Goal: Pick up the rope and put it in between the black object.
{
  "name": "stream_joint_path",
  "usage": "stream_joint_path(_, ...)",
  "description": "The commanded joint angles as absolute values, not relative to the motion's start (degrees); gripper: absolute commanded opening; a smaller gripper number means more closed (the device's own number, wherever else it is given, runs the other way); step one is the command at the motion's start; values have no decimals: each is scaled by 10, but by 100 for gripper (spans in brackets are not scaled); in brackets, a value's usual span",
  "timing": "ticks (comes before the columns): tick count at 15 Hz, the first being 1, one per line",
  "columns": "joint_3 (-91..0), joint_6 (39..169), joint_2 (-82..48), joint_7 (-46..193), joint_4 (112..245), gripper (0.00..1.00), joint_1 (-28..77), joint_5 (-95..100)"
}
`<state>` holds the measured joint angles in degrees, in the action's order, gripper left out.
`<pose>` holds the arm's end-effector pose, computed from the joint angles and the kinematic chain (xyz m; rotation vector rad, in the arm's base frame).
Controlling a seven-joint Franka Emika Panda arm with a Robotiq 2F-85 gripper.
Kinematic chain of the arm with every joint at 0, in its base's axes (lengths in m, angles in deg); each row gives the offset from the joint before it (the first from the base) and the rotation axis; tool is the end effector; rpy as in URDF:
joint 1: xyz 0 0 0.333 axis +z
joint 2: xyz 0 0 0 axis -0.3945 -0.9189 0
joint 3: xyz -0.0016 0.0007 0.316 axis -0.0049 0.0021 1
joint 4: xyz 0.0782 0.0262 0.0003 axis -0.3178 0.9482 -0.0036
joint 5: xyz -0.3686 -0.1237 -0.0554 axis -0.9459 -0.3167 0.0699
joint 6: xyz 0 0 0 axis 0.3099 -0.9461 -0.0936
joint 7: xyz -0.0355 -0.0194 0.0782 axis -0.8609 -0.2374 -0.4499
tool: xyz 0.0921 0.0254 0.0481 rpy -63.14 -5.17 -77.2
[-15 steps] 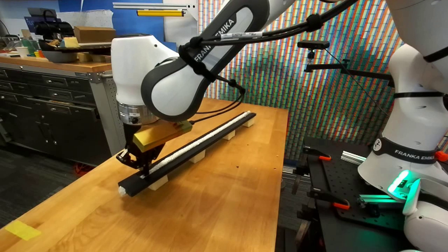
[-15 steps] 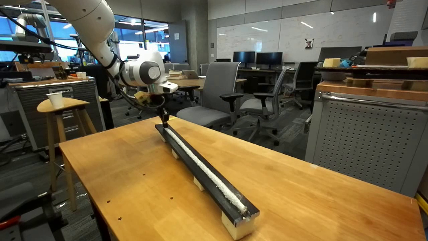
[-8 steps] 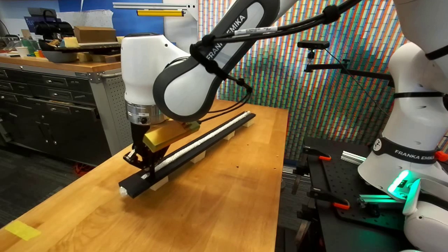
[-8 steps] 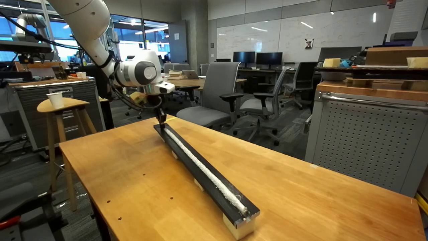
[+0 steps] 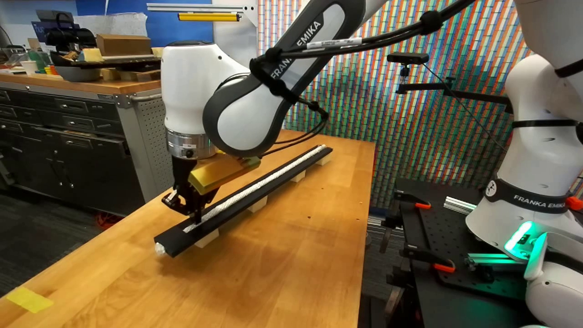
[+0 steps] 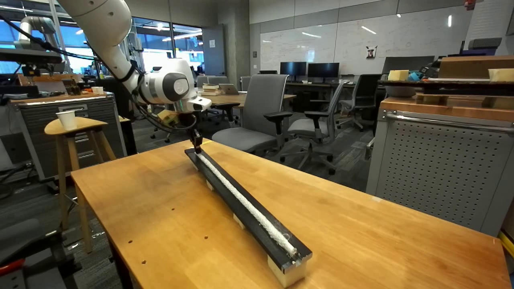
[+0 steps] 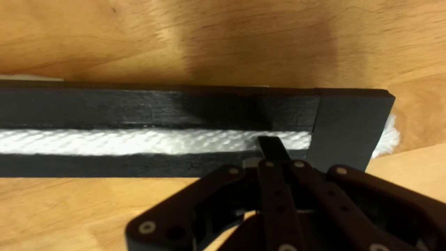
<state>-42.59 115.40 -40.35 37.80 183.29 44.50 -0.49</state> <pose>0.6452 0.2432 0.2017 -3.0915 0.4045 -0.2637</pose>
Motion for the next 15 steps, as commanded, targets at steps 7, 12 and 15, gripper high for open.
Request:
stream_joint_path(7,-444,1162,-374,378,1871,0,461,-17)
stream_joint_path(12,-448,1154,-394,387,1860,0,452,-17)
stream_joint_path(15,-450,1147,-405,395,1854,0,449,-18)
